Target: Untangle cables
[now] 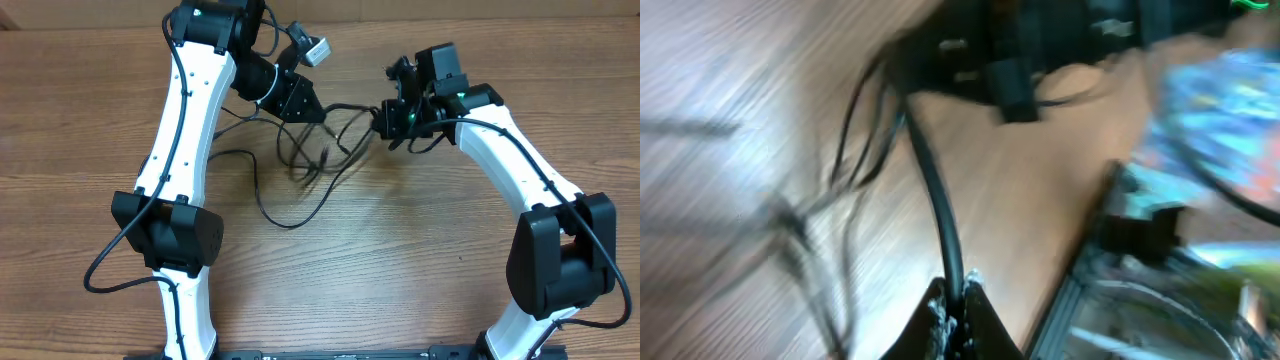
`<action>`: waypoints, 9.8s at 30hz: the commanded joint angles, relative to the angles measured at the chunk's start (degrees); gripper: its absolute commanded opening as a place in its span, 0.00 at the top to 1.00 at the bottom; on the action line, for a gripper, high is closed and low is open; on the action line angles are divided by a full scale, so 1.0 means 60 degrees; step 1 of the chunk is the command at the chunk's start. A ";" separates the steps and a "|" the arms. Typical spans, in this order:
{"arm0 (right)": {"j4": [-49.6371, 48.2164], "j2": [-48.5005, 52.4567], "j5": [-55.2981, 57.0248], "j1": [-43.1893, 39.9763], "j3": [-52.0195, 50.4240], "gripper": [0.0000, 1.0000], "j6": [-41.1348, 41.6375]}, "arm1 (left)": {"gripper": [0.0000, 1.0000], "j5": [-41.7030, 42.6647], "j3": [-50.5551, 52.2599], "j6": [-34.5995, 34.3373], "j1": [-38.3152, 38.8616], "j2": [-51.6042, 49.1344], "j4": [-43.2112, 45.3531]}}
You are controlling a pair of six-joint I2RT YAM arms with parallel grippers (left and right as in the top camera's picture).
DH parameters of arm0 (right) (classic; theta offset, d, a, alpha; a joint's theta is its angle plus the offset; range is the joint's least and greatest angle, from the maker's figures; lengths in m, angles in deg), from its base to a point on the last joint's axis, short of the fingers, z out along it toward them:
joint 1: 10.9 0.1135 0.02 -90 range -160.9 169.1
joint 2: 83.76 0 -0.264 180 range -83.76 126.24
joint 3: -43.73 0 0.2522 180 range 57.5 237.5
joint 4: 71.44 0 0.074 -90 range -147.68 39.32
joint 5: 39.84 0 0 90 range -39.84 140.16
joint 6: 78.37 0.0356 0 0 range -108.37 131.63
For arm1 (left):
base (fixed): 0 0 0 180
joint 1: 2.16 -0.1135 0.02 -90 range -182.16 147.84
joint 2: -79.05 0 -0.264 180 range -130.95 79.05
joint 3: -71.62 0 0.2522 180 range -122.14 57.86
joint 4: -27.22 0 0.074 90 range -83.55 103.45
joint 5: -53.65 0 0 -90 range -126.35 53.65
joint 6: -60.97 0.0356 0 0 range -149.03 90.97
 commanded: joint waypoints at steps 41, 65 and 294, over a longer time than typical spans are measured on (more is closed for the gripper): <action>0.2896 -0.3603 0.6710 -0.4058 0.2550 0.96 0.1060 | 0.96 -0.8459 -0.0146 -0.7297 -0.0364 0.0488 0.0204; 0.4251 -0.1996 -0.1435 0.0193 0.1435 0.51 -0.4594 | 0.96 -0.8211 -0.0142 -0.6255 -0.0357 0.0488 0.0885; -0.2852 -0.0262 0.0557 0.3614 -0.1894 0.38 -0.2193 | 0.32 -0.5890 0.6827 -0.7180 -0.1858 0.4142 0.4586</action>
